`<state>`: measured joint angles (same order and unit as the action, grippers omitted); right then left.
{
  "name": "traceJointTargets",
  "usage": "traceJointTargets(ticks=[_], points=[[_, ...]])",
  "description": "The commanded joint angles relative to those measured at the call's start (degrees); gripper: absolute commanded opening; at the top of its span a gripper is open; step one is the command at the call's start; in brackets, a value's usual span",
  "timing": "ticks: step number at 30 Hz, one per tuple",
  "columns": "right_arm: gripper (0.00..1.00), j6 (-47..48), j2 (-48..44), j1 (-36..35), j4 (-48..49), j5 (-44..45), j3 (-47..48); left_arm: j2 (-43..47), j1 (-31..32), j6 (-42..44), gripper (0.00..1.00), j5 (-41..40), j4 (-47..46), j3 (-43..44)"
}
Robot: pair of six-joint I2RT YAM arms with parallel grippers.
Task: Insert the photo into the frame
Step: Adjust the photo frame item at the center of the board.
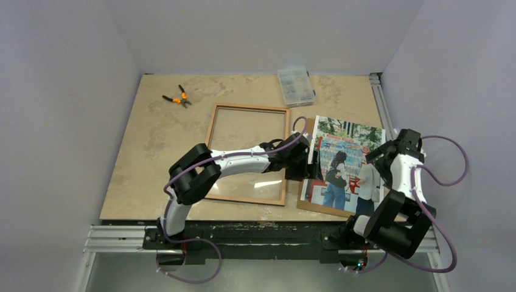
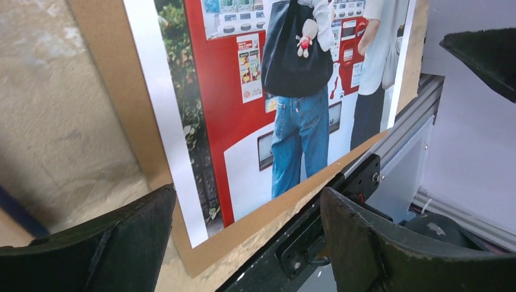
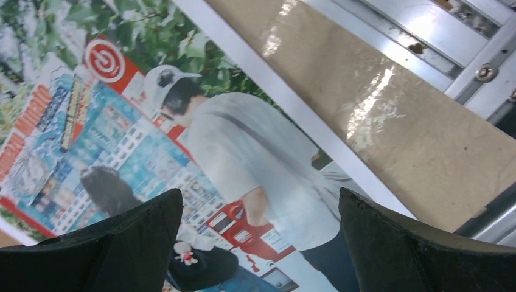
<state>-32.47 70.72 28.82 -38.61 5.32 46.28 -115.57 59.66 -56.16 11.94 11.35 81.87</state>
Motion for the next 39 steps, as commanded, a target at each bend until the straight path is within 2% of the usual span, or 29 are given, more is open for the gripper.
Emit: traceJointTargets(ticks=[1, 9, 19, 23, 33, 39], points=[[0.99, 1.4, 0.2, 2.3, 1.7, 7.9, 0.2, -2.5, 0.8, -0.5, 0.86, 0.7, 0.1, 5.9], [0.99, -0.2, 5.3, 7.1, 7.2, 6.2, -2.2, -7.7, 1.2, 0.9, 0.86, -3.3, 7.1, 12.3], [0.99, -1.1, 14.7, 10.8, 12.3, 0.9, -3.3, -9.8, 1.3, 1.3, 0.86, -5.9, 11.4, 14.0], [0.99, 0.2, 17.2, 10.9, 14.3, -5.0, -3.8, -10.8, 1.3, 1.5, 0.86, -5.2, 12.1, 15.0], [0.97, 5.2, 21.4, 10.9, 20.1, -31.8, -5.7, -12.4, 1.2, 2.4, 0.85, -4.1, 13.1, 15.9], [0.97, 6.0, 22.9, 10.9, 21.3, -37.5, -6.4, -12.6, 1.2, 2.8, 0.85, -4.0, 13.5, 16.0]])
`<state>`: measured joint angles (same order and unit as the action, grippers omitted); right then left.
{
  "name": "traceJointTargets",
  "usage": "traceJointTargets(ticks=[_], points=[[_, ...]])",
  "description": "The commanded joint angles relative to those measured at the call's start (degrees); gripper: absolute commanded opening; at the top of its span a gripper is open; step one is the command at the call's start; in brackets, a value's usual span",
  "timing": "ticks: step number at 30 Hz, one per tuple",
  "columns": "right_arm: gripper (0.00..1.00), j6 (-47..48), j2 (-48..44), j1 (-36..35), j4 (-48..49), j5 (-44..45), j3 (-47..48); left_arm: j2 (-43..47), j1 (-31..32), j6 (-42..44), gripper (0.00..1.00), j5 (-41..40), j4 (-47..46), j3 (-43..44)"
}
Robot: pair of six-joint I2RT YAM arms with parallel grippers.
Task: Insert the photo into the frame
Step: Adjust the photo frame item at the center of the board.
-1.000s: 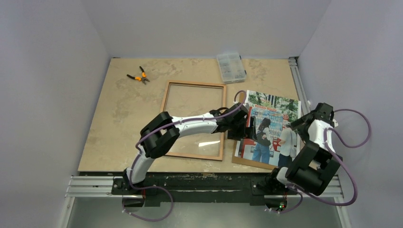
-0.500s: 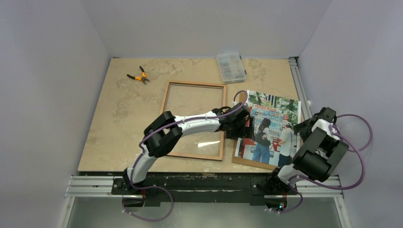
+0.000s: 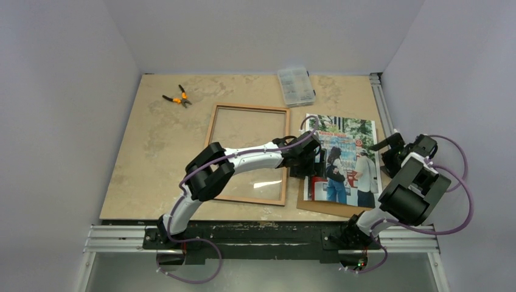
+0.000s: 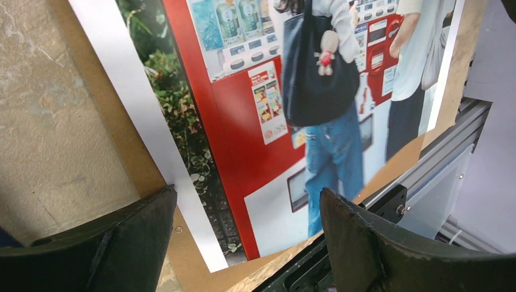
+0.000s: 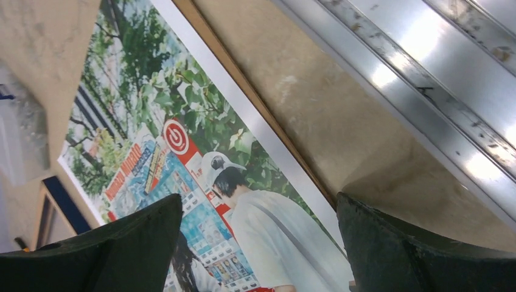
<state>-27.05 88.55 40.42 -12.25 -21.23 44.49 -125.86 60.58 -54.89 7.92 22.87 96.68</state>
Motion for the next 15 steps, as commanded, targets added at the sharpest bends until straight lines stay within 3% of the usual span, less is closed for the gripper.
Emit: traceJointTargets(ticks=[1, 15], points=[[0.96, 0.6, 5.2, -0.7, -5.2, -11.9, -4.7, -2.3, 0.2, 1.6, 0.85, -0.1, 1.9, 1.2], [0.94, 0.4, -2.9, -0.8, -7.3, -22.5, -6.7, 2.1, -0.4, 1.8, 0.84, 0.6, -2.5, -3.6]])
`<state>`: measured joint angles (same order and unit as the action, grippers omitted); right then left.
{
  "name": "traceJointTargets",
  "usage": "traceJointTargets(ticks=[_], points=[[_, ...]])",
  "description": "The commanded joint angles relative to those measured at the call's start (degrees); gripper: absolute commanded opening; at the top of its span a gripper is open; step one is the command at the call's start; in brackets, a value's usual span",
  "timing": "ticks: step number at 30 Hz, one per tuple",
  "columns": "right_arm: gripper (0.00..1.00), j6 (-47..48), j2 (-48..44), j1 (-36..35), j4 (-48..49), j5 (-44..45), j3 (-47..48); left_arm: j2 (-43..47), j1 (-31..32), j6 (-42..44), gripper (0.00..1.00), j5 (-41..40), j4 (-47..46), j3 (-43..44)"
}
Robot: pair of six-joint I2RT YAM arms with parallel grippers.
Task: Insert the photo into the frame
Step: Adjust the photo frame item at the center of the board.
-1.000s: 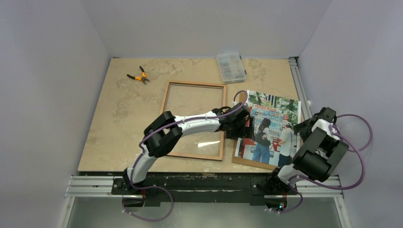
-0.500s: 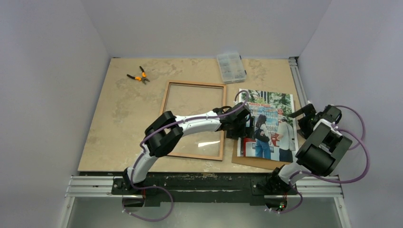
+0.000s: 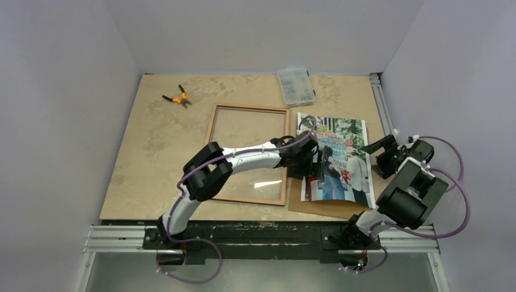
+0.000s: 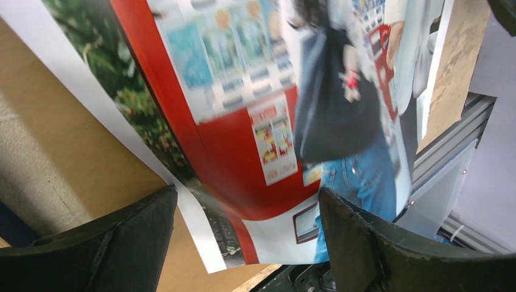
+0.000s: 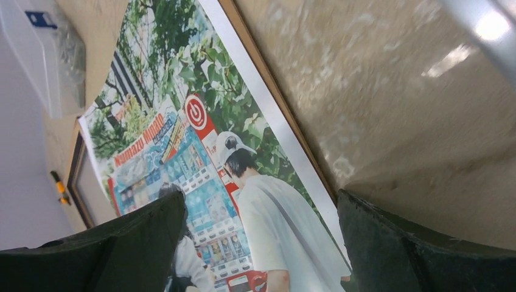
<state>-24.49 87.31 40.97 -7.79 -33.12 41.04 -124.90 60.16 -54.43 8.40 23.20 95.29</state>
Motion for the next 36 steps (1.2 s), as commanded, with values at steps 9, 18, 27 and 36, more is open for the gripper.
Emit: traceJointTargets(ticks=[9, 18, 27, 36], points=[[0.93, -2.0, -5.5, -1.7, -11.8, -12.3, -5.1, 5.7, -0.6, 1.8, 0.84, 0.1, -5.9, -6.4], [0.93, -1.1, -5.4, -1.7, -12.0, -12.1, -4.8, 16.4, -1.8, 2.1, 0.84, 0.0, -11.8, -13.1], [0.93, -1.2, -7.0, -3.1, -10.8, -14.0, -5.4, 25.2, -2.3, 3.8, 0.84, -2.1, -11.6, -16.1], [0.92, 0.6, -10.7, -7.0, -13.6, -8.6, -3.5, 24.9, -7.0, 3.1, 0.84, -10.5, 3.5, -19.9]])
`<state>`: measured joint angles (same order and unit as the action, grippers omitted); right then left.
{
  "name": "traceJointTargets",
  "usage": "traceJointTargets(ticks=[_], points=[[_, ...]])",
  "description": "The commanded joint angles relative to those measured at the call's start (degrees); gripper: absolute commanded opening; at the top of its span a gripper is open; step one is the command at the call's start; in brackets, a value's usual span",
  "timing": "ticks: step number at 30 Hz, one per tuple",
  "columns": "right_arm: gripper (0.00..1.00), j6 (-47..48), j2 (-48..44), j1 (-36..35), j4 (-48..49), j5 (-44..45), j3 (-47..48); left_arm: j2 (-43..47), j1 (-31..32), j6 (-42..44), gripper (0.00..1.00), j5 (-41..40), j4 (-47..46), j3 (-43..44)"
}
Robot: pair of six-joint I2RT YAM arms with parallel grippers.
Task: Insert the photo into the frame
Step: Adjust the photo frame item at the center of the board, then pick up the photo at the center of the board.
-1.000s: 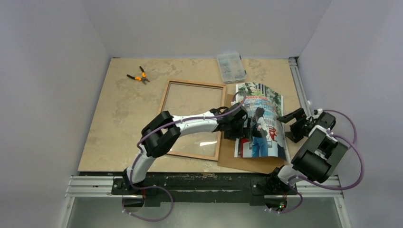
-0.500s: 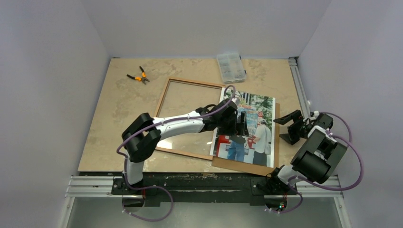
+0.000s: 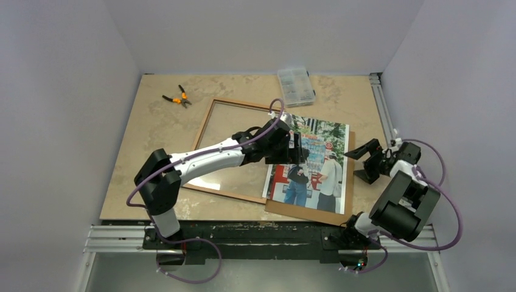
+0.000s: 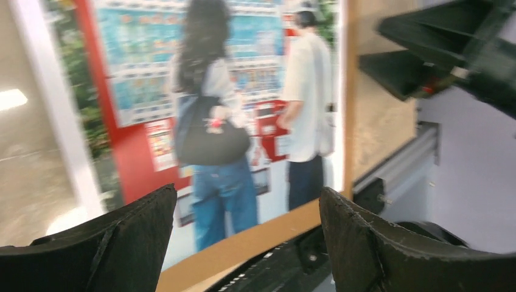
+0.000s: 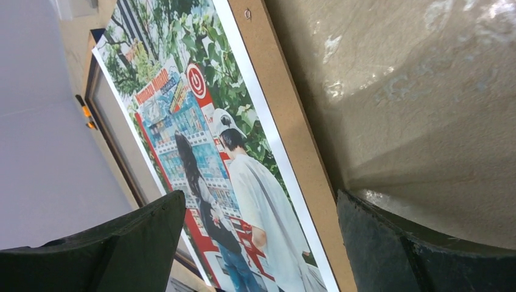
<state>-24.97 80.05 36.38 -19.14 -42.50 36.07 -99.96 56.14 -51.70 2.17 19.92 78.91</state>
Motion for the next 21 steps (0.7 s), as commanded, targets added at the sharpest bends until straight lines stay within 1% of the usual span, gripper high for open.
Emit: traceJointTargets(ticks=[1, 5, 7, 11, 15, 21], points=[[0.92, 1.5, -4.0, -3.3, -2.9, 2.4, 1.9, 0.1, -3.8, 0.1, 0.84, -4.1, 6.6, -5.1], [0.93, 2.1, -6.9, -6.1, -5.7, 10.2, 3.8, 1.6, -6.6, 0.1, 0.85, -2.5, 3.7, -11.7], [0.93, 2.5, -8.0, -6.8, -6.9, 14.2, 5.0, 2.3, -7.6, 0.5, 0.85, -2.4, 2.9, -13.5], [0.93, 3.3, -9.5, -8.2, -8.6, 18.5, 6.5, 2.9, -8.6, 1.5, 0.85, -0.9, 2.1, -15.0], [0.93, 2.9, -9.3, -9.6, -8.0, 16.9, 6.3, 3.3, -8.9, 1.4, 0.85, -1.4, 1.9, -15.7], [0.92, 0.8, -5.6, -13.3, -5.0, 14.9, 3.9, 2.9, -9.5, 0.6, 0.84, 0.5, -0.3, -17.0]])
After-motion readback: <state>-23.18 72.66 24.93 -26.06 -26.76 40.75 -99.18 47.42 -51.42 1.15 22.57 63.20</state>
